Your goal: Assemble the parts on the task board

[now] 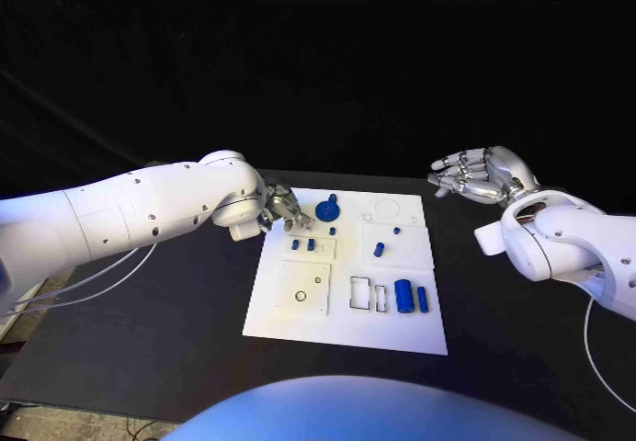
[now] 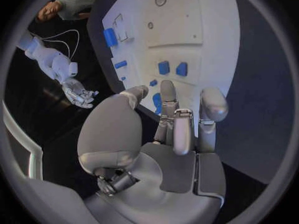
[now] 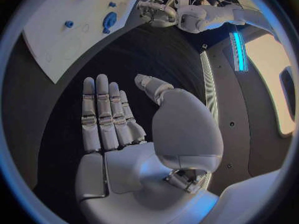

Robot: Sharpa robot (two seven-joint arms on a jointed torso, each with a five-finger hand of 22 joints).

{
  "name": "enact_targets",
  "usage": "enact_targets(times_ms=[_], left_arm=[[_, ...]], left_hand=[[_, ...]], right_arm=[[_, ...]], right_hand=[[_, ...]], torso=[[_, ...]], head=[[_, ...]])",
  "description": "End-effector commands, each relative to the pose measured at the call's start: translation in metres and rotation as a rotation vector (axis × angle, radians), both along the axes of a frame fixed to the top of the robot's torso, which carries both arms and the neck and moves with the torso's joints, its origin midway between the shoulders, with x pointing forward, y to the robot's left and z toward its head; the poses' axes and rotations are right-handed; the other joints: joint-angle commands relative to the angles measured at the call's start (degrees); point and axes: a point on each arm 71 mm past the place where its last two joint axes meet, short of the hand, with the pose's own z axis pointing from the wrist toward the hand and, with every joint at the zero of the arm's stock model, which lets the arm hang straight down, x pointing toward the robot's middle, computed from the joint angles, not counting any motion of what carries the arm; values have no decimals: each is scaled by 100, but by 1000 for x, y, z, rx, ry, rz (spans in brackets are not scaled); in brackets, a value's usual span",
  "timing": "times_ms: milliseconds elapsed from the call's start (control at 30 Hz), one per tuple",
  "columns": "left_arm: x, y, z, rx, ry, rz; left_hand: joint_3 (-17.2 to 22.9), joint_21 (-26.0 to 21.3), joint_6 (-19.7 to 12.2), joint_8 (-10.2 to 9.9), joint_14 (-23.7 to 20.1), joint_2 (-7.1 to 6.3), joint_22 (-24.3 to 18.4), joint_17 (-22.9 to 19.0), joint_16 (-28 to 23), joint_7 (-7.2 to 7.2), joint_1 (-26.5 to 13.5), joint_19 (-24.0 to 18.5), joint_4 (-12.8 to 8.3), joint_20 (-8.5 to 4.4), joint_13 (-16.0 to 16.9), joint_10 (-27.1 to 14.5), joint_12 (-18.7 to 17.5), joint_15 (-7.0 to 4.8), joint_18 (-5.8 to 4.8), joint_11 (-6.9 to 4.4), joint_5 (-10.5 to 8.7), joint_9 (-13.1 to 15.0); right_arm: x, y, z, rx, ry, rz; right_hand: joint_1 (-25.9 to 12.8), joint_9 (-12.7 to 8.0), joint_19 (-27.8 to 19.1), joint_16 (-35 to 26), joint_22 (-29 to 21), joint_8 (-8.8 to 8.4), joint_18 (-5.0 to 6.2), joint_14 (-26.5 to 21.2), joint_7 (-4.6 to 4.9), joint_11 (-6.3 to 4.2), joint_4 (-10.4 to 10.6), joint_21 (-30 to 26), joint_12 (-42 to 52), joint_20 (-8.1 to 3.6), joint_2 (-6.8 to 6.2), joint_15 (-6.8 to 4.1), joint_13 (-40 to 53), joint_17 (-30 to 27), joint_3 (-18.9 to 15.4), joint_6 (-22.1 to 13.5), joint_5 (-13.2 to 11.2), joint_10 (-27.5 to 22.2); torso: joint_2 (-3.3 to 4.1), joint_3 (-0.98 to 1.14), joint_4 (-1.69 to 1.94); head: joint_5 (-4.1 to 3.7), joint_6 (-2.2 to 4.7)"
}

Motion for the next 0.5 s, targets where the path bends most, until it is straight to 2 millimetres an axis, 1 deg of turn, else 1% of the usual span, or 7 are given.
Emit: enact_targets(times_ms=[33,100,133,167,200,300,500], left_arm=[[6,-16,16,-168,-189,-56],[7,-24,21,-200,-260,-101],[8,-29,23,-211,-296,-127],[8,-33,25,-218,-334,-156],[8,-37,26,-219,-366,-183],[9,-51,27,-188,-474,-299],[9,-70,21,-66,-597,-497]], left_hand=[[146,-1297,-267,-202,41,5,282,-384,-513,179,426,-561,-134,108,-95,-608,-170,177,268,172,12,-179],[312,-2301,-366,-344,-327,9,-19,-1075,-910,277,688,-1043,-249,211,-192,-946,-270,275,395,286,-55,-340],[352,-2470,-371,-364,-393,0,-70,-1184,-973,290,755,-1125,-291,226,-214,-1002,-290,292,420,291,-61,-370],[482,-2909,-400,-434,-679,-8,-206,-1658,-1254,340,918,-1358,-400,268,-294,-1183,-378,339,473,341,-174,-453],[603,-3017,-418,-501,-966,-29,-254,-2078,-1524,394,1019,-1453,-486,315,-389,-1327,-475,393,467,399,-250,-532],[920,-3100,-394,-666,-1030,-95,-278,-2131,-1533,465,1213,-1445,-774,386,-610,-1435,-595,434,491,458,-427,-740],[1038,-3163,-444,-930,-1281,-294,-236,-2419,-1649,490,1085,-1498,-960,454,-940,-1650,-862,512,495,528,-699,-997]], right_arm=[[-1,1,0,-4,-3,16],[0,1,0,-4,-3,16],[0,1,0,-4,-4,16],[0,1,0,-4,-4,16],[0,1,0,-4,-4,16],[0,1,0,-7,-6,18],[0,3,0,-17,-15,25]], right_hand=[[-31,-10,13,-46,-18,26,68,27,20,-5,-33,-23,-42,23,42,-1,-11,11,-13,-41,13,33],[-31,-10,13,-46,-18,26,68,27,20,-5,-33,-23,-42,23,42,-1,-11,11,-13,-41,13,33],[-31,-10,13,-46,-18,26,68,27,20,-5,-33,-23,-42,23,42,-1,-11,11,-13,-41,13,33],[-31,-10,13,-46,-18,26,68,27,20,-5,-33,-23,-42,23,42,-1,-11,11,-13,-41,13,33],[-31,-10,13,-46,-18,26,68,27,20,-5,-33,-23,-42,23,42,-1,-11,11,-13,-41,13,33],[-31,-10,13,-46,-18,26,68,27,20,-5,-33,-23,-42,23,42,-1,-11,11,-13,-41,13,33],[-19,-11,14,-54,-24,25,68,27,18,-6,-44,-24,-46,23,45,-2,-16,14,-6,-44,18,31]], torso=[[-2,5,-5],[3,2,-11],[4,2,-13],[5,1,-11],[3,2,-13],[-4,3,-7],[6,2,-19]], head=[[-25,0],[-33,0],[-35,0],[-43,0],[-45,0],[-55,0],[-66,0]])
